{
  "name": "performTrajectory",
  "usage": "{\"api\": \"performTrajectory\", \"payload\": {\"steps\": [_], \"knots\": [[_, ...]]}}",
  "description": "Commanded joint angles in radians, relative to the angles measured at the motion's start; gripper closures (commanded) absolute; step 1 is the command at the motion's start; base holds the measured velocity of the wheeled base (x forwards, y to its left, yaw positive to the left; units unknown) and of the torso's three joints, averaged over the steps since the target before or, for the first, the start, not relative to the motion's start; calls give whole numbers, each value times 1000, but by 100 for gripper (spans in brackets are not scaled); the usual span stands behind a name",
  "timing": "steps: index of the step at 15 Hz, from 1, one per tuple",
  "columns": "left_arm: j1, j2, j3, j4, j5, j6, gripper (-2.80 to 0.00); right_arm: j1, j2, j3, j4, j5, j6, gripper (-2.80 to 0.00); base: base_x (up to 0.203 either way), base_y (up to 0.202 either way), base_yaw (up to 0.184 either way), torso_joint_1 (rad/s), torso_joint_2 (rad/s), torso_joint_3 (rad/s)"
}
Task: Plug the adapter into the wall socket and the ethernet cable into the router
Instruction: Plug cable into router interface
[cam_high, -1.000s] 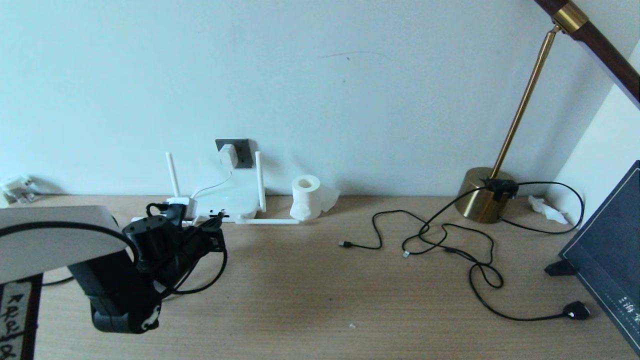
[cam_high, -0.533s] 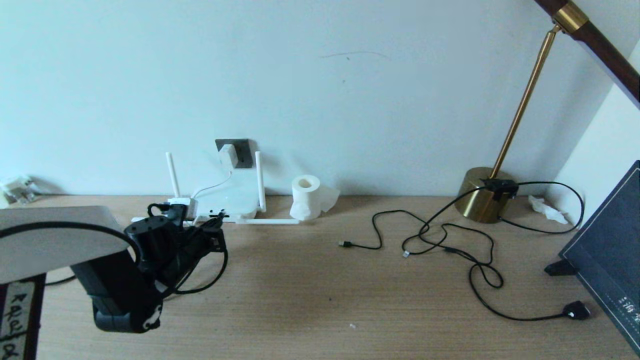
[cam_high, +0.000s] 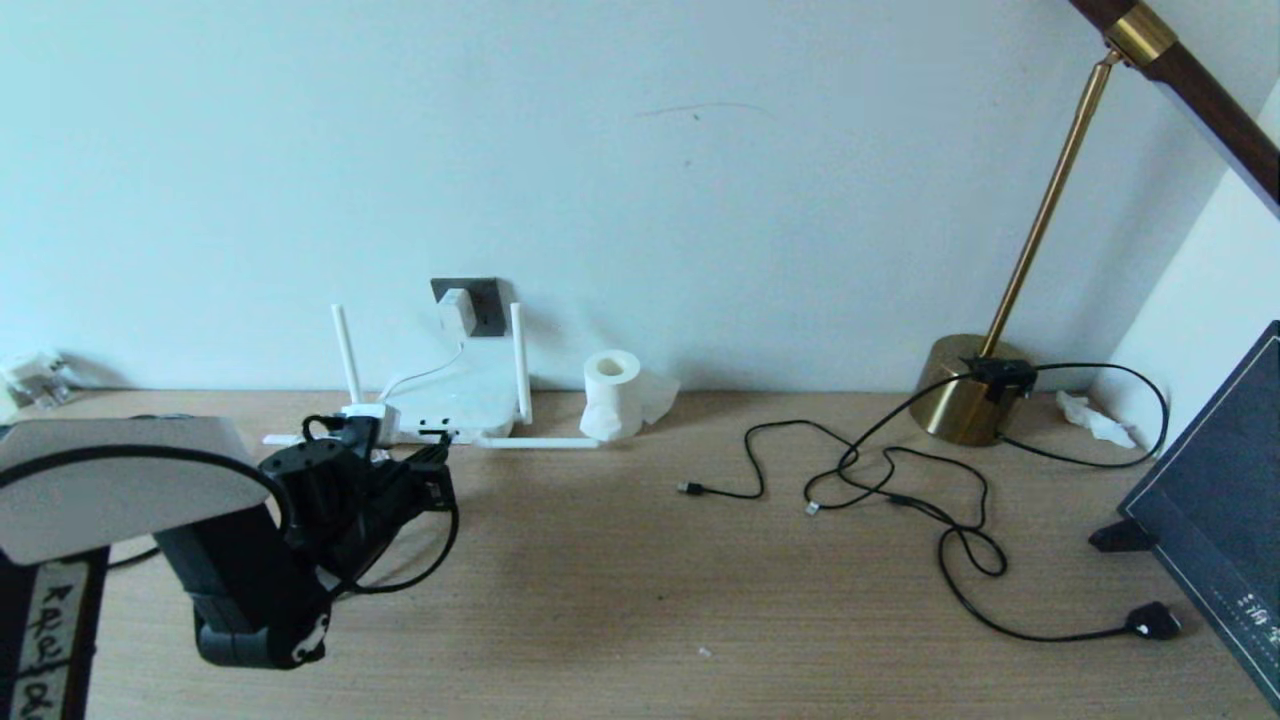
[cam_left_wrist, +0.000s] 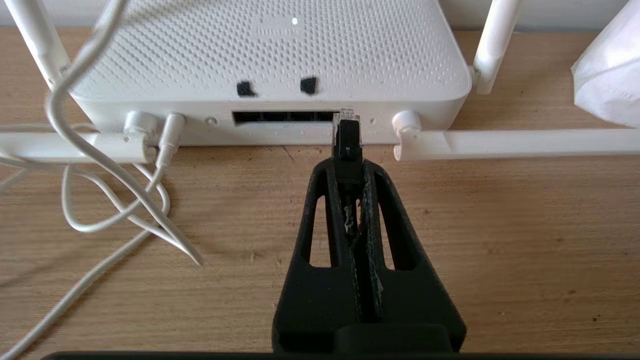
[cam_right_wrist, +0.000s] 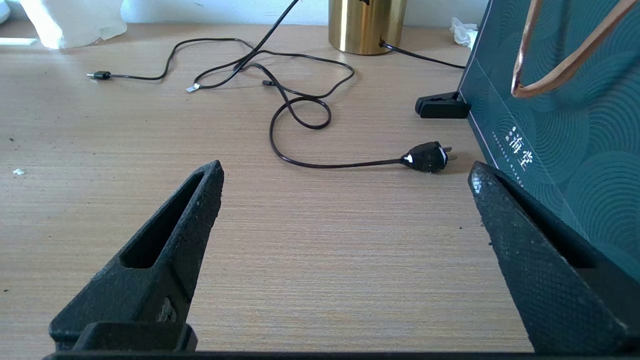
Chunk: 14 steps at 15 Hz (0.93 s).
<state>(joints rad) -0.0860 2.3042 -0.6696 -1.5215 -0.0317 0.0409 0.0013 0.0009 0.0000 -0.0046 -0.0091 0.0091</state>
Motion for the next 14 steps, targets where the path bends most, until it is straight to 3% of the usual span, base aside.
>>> {"api": "performTrajectory", "payload": {"steps": [1, 14], "knots": [[2, 9, -6, -8, -1, -1, 0, 0, 1, 2, 0, 0, 0, -280, 0, 0, 0, 0, 0, 0], [11, 24, -22, -8, 1, -16, 0, 0, 1, 0, 0, 0, 0, -280, 0, 0, 0, 0, 0, 0]]}}
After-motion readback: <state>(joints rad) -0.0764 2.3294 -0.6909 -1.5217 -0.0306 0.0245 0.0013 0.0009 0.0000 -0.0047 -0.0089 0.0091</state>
